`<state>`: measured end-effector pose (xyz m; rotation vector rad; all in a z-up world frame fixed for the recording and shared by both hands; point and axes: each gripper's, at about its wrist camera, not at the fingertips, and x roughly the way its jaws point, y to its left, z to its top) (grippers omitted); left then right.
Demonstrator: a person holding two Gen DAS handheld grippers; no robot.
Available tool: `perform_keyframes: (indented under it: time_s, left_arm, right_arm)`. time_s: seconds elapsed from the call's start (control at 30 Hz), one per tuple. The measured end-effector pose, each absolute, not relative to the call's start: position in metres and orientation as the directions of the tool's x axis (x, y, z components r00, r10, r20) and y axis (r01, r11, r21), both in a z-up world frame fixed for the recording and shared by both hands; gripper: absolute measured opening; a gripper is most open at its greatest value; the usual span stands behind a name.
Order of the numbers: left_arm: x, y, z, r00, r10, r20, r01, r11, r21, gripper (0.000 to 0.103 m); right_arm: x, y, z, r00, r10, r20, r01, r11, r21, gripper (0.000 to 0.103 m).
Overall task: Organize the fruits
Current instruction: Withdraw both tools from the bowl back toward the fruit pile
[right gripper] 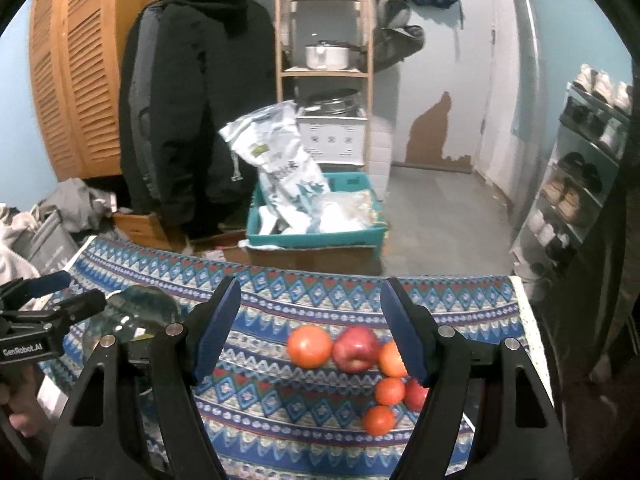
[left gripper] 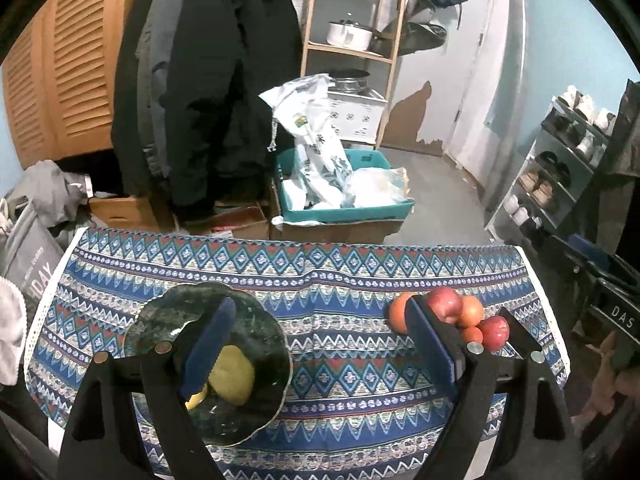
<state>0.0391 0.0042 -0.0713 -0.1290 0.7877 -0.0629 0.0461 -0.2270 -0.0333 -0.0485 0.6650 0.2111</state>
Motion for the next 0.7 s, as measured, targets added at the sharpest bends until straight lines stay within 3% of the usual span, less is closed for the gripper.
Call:
perform_keyframes:
  time_s: [0.7]
  left_arm:
    - [0.059, -0.056, -0.086, 0.649, -0.164, -0.743, 0.101, 0.986, -0.129, 0.088]
  right_arm:
    - [0.041, -0.308, -0.048, 0.759, 0.073, -0.647, -0.066, 0.997, 0.036, 0.073]
